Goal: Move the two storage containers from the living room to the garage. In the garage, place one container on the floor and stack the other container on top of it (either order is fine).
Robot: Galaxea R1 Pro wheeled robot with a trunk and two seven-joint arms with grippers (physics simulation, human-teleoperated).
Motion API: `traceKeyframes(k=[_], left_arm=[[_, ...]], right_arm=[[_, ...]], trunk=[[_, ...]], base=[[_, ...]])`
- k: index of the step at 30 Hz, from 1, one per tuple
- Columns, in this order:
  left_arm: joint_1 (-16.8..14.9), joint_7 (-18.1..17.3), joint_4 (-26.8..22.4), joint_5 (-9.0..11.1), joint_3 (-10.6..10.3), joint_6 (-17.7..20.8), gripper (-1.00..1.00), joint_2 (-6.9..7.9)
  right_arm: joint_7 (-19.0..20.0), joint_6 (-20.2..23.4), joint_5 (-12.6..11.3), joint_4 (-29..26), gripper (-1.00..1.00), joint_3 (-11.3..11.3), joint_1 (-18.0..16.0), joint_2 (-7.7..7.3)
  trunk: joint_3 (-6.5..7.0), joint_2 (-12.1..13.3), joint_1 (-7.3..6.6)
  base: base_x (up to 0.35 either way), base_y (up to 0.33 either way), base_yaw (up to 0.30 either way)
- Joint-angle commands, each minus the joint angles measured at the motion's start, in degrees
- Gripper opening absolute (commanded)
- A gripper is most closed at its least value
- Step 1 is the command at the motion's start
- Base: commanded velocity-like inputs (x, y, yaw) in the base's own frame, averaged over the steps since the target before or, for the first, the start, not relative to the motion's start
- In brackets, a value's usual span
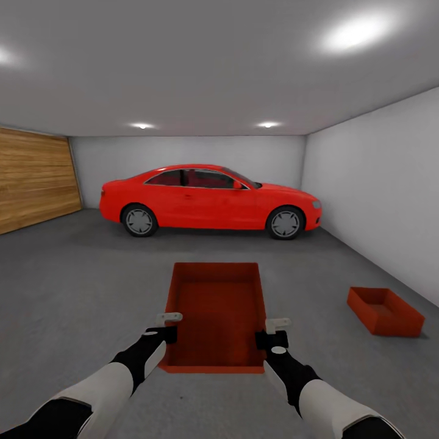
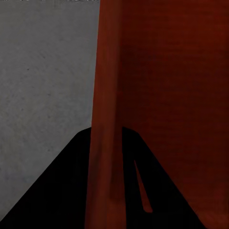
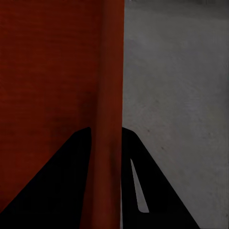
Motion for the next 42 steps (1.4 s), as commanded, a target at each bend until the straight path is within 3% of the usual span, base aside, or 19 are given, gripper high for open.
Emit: traceKeyframes(k=[1, 42], left_arm=[[-0.06, 0.69, -0.28, -1.11, 1.15, -2.6, -1.0, 1.19], [-0.06, 0.67, -0.29, -1.11, 1.15, -2.6, -1.0, 1.23]], right_arm=[[-0.57, -0.34, -0.95, 1.44, -1.0, -0.66, -0.05, -0.06], [-0.52, -0.42, -0.95, 1.44, -1.0, -0.63, -0.05, -0.06]], trunk=[[-0.07, -0.05, 0.04], [-0.07, -0.05, 0.04]], base=[[0.321, 0.0, 0.0], [0.321, 0.0, 0.0]])
